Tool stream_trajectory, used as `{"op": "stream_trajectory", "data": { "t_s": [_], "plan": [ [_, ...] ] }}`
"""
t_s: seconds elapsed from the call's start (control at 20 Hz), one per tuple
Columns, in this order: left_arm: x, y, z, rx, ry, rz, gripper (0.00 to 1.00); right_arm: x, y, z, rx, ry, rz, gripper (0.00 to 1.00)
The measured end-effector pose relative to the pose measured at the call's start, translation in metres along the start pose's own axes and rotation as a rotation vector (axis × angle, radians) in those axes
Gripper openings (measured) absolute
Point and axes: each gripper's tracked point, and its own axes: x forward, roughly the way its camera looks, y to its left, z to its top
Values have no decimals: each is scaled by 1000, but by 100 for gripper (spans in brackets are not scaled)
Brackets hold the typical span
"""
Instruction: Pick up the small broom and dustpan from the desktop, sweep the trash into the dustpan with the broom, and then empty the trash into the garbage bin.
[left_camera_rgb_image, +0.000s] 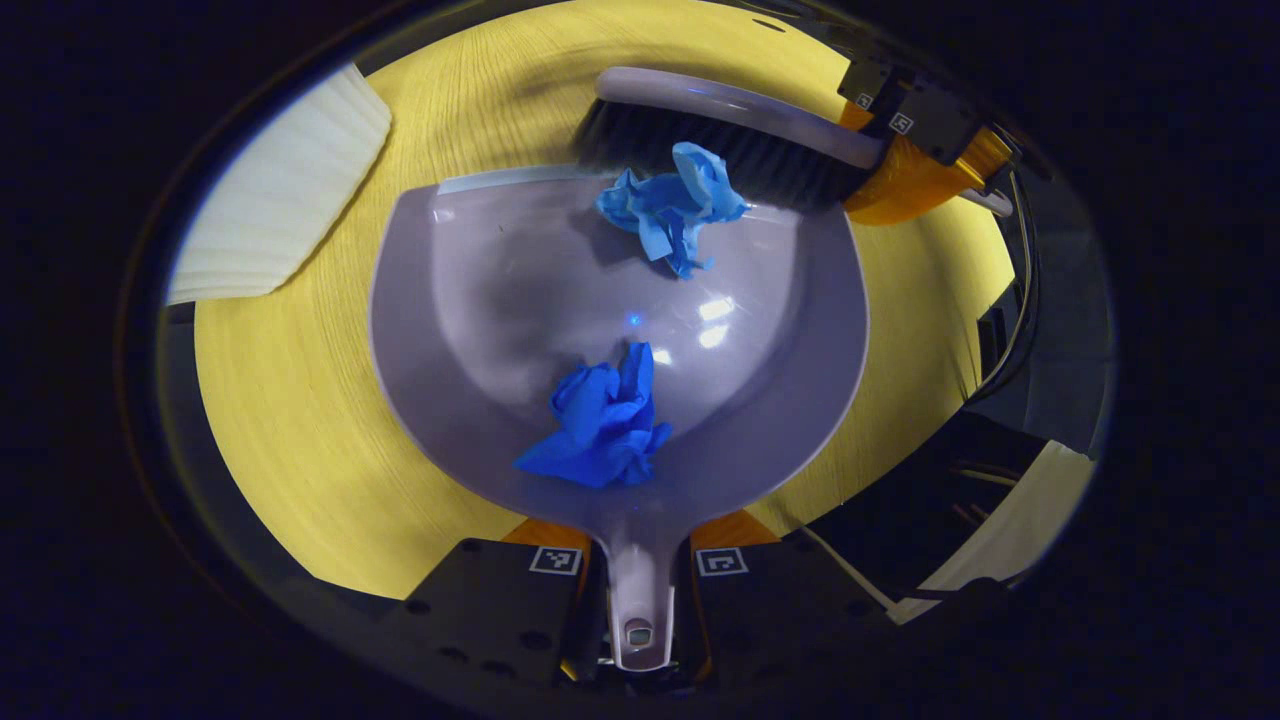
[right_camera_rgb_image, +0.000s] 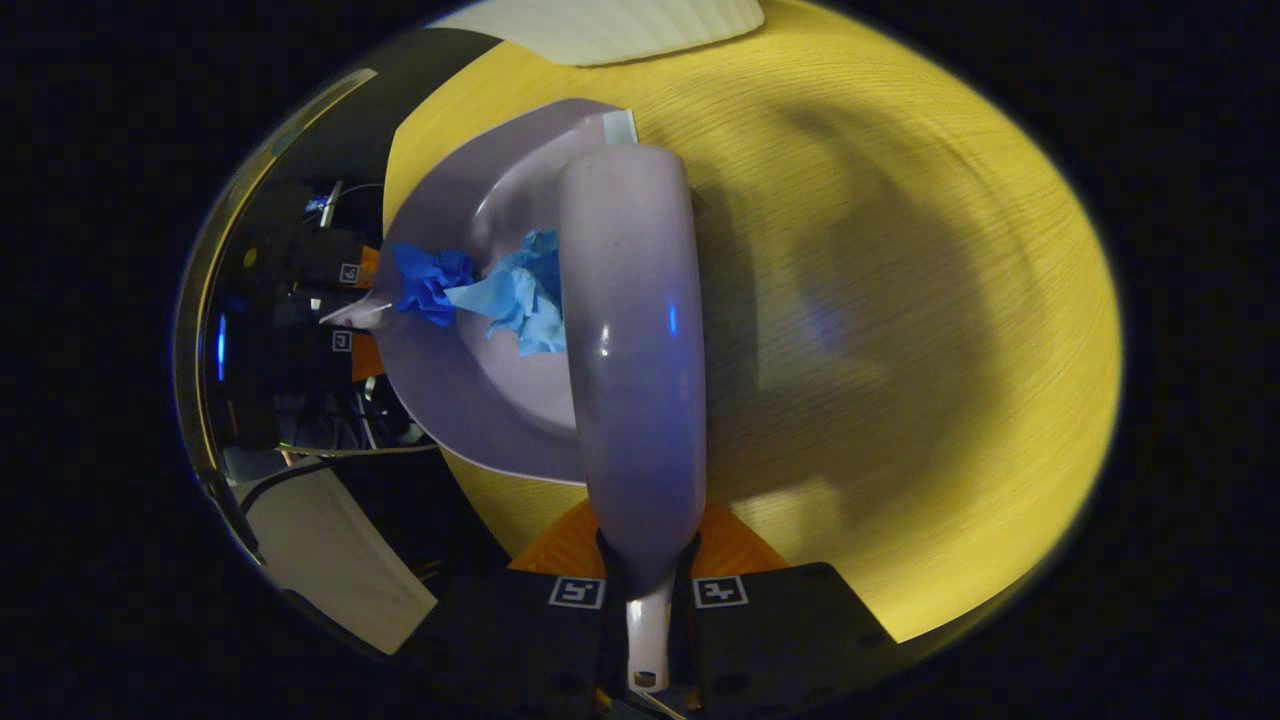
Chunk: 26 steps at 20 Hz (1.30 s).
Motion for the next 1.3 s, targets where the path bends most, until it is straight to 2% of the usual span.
{"op": "stream_trajectory", "data": {
  "t_s": [0.2,0.35,0.55,0.7,0.8,0.95,1.15,1.3],
  "plan": [
    [6,-2,3,-4,-101,15,25,-22,-23,4,141,-141,-29,17],
    [2,-8,12,-39,-178,-11,25,-57,-31,2,250,-295,-46,17],
    [11,-13,20,-77,-293,-47,25,-71,-31,-17,355,-491,-47,17],
    [10,-13,27,-94,-377,-56,26,-58,-29,-32,422,-611,-61,17],
    [8,-14,30,-109,-425,-78,24,-50,-28,-40,462,-688,-37,17],
    [1,-9,36,-104,-530,-49,26,-26,-31,-48,514,-794,-46,17],
    [-49,-3,51,-78,-675,-34,24,14,-25,-47,539,-903,-39,17],
    [-97,17,63,-60,-752,26,24,37,-24,-46,536,-958,-42,17]
  ]
}}
